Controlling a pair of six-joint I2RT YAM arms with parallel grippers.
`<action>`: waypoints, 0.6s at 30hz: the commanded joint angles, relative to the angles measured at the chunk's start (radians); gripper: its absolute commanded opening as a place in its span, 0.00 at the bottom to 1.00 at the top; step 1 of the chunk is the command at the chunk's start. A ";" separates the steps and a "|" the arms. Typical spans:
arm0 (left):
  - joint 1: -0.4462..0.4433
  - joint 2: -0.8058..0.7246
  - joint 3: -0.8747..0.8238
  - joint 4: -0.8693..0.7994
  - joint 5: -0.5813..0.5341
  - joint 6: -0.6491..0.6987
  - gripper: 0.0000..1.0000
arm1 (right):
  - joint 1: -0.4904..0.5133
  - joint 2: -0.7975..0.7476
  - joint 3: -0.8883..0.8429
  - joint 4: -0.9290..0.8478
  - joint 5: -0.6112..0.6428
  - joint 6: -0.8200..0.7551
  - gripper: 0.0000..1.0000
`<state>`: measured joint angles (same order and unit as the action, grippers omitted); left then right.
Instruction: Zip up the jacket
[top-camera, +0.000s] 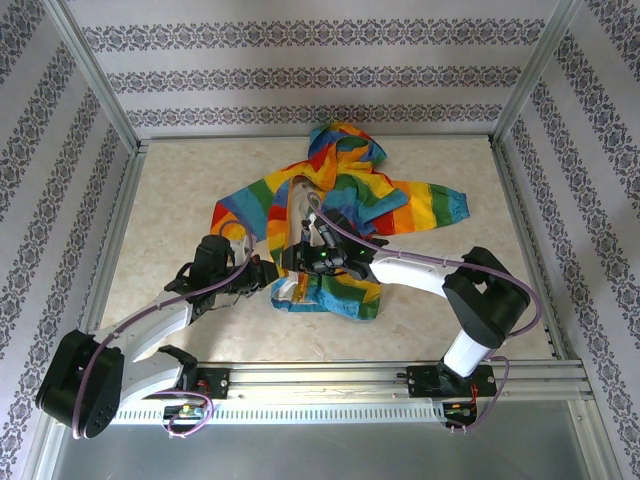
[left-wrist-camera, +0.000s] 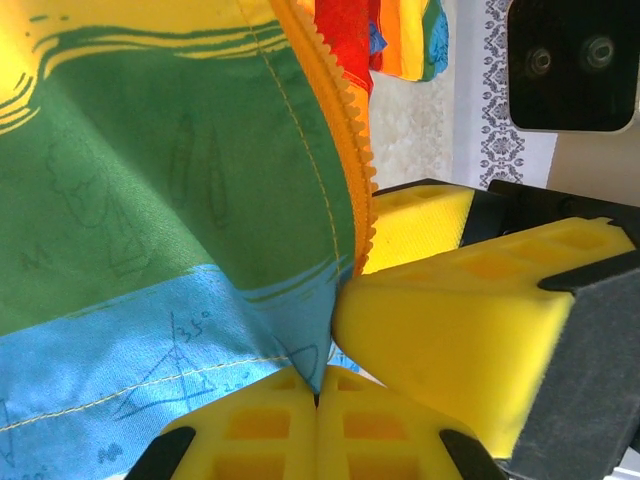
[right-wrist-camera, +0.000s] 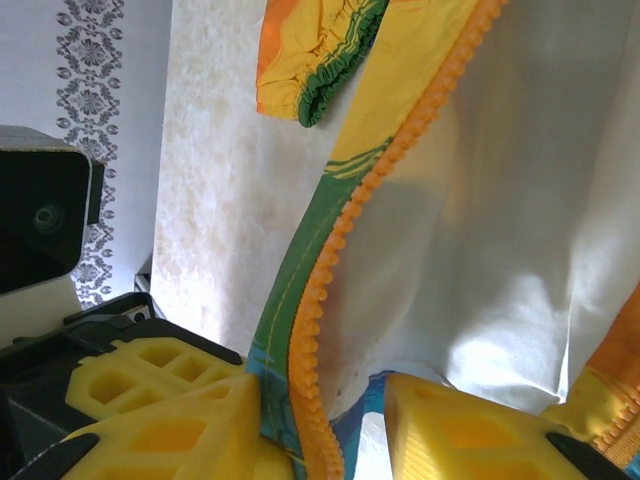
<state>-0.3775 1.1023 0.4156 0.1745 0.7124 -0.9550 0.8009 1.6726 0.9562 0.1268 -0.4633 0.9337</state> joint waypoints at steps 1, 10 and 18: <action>0.010 0.007 -0.007 0.077 0.050 -0.004 0.00 | 0.015 0.031 -0.005 0.060 -0.050 0.029 0.34; 0.010 0.040 0.008 0.036 0.065 0.058 0.03 | 0.018 -0.055 -0.027 0.030 0.058 -0.039 0.00; 0.013 0.024 0.098 -0.170 0.038 0.205 0.44 | 0.017 -0.085 -0.033 -0.053 0.094 -0.075 0.00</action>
<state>-0.3759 1.1385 0.4618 0.0868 0.7551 -0.8417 0.8139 1.6165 0.9329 0.1253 -0.4068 0.8970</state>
